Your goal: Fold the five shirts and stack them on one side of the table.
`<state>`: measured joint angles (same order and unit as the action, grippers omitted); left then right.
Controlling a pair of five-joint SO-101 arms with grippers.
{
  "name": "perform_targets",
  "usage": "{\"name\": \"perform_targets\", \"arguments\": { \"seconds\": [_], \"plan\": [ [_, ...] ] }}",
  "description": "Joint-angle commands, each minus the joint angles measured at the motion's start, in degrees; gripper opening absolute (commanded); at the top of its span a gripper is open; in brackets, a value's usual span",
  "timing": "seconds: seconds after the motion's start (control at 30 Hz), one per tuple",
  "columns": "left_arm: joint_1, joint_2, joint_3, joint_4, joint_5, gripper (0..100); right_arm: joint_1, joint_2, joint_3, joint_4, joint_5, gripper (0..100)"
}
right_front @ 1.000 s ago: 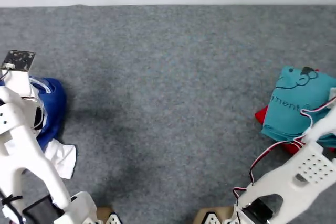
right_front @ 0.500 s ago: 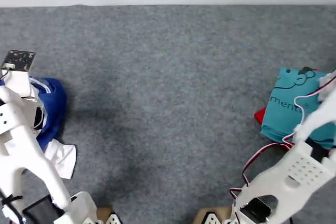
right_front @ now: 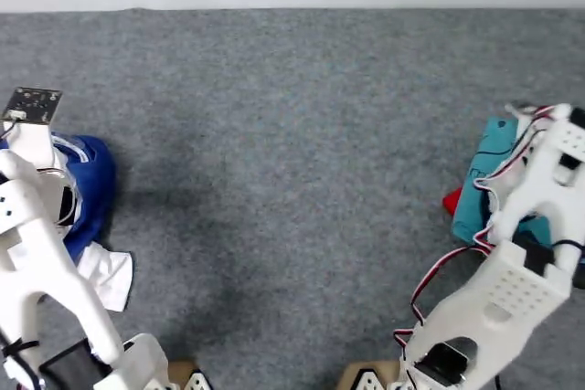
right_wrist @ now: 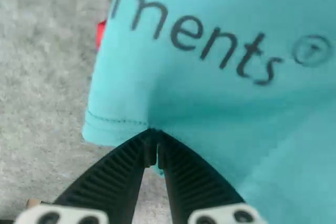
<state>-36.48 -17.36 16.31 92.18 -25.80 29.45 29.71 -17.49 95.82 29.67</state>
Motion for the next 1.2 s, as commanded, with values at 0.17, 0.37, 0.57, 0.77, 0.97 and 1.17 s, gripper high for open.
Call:
{"name": "perform_targets", "arguments": {
  "seconds": [0.17,0.37,0.57,0.77,0.97,1.17],
  "plan": [
    [0.4,-1.4,-1.8,0.1,-0.6,3,-0.9,-2.9,-3.5,4.1,-1.4,0.9],
    [0.4,-1.4,-1.8,0.3,-0.6,3,2.7,-13.4,-6.7,6.8,-0.9,0.9],
    [0.4,-1.4,-1.8,0.3,-0.6,3,9.4,-11.3,-6.2,3.9,4.9,0.9],
    [0.4,-1.4,-1.8,0.4,-0.6,3,17.8,-0.2,-6.7,-2.1,5.4,0.9],
    [0.4,-1.4,-1.8,0.4,-0.6,3,20.3,0.2,-13.1,4.4,7.9,0.9],
    [0.4,-1.4,-1.8,0.4,-0.6,3,18.2,-5.3,-16.1,7.0,7.7,0.9]
  ]
}}
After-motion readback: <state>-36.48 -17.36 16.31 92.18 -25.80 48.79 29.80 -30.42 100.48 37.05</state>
